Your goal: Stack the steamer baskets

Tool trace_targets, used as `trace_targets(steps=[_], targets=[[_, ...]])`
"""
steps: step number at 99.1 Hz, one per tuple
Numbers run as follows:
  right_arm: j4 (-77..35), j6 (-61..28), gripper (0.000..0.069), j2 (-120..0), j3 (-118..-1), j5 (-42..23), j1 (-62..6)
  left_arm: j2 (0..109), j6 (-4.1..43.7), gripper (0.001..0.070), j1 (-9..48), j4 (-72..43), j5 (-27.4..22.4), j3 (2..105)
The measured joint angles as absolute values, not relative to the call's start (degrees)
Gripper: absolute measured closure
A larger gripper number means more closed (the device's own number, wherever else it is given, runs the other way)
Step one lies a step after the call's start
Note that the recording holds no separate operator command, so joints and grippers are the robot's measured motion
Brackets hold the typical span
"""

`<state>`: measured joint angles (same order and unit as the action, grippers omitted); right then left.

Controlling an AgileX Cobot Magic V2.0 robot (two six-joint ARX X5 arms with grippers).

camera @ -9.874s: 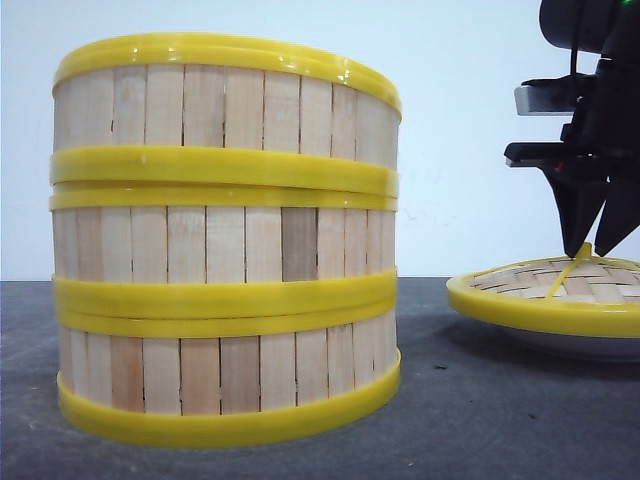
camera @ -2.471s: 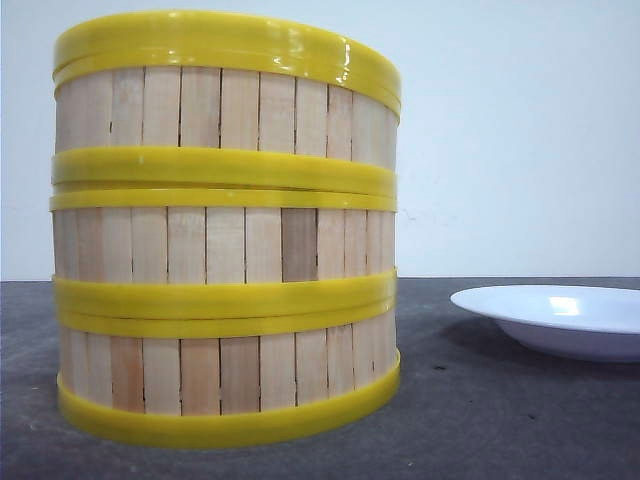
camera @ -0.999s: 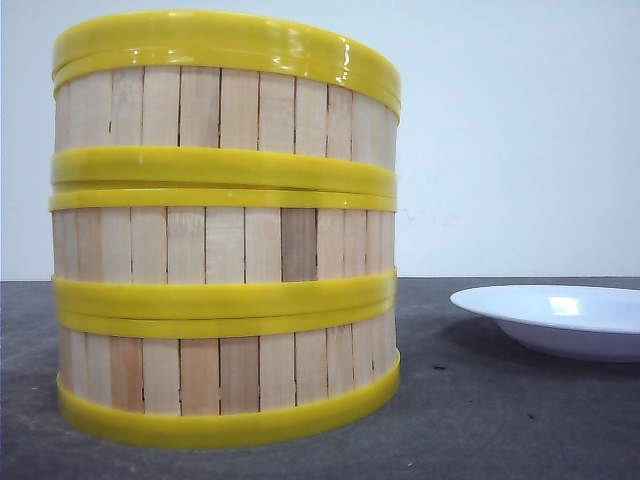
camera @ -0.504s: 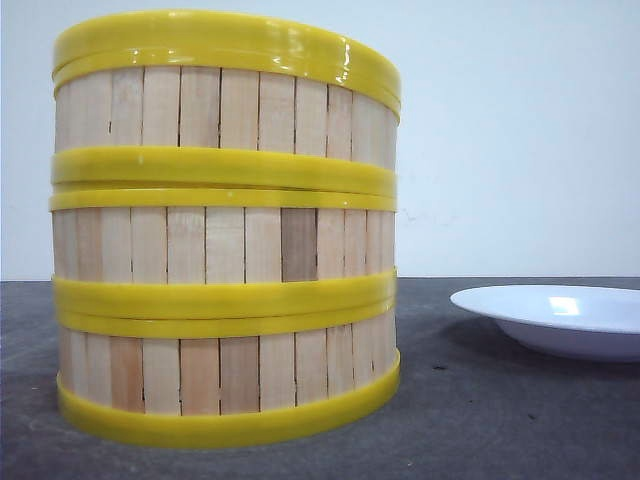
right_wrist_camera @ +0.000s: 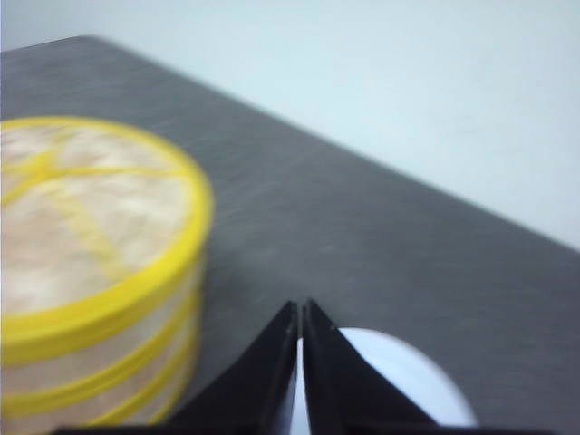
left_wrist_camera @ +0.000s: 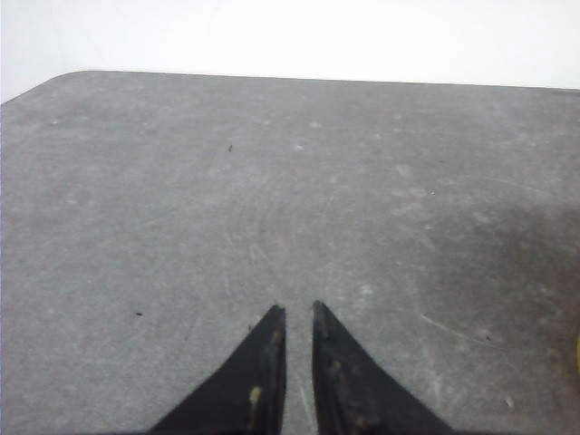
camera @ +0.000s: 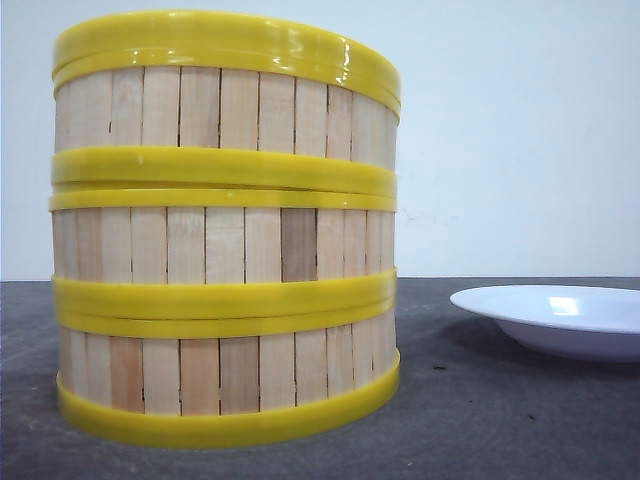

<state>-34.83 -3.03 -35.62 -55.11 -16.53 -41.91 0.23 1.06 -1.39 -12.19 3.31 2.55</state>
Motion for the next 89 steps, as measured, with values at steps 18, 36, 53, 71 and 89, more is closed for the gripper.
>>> trace_targets(steps=[18, 36, 53, 71, 89], targets=[[-23.62, -4.69, 0.0688, -34.2, -50.7, -11.7, -26.59, 0.23, 1.06, 0.0684, -1.39, -12.19, 3.31, 2.55], [-11.51, -3.75, 0.0688, -30.2, -38.2, -4.34, -12.95, 0.23, 1.06, 0.0684, -1.39, -12.19, 3.31, 2.55], [-9.37, -0.51, 0.0688, -23.4, -25.47, -1.61, -6.2, 0.23, 1.06, 0.0684, -1.39, -12.19, 3.31, 2.55], [-8.01, 0.49, 0.0688, -15.14, -15.2, -1.52, -3.57, 0.23, 1.06, 0.0684, -1.39, -12.19, 3.31, 2.55], [-7.51, 0.54, 0.0688, -7.25, -8.12, -1.5, -2.17, 0.23, 1.06, 0.0684, -1.39, -12.19, 3.31, 2.55]])
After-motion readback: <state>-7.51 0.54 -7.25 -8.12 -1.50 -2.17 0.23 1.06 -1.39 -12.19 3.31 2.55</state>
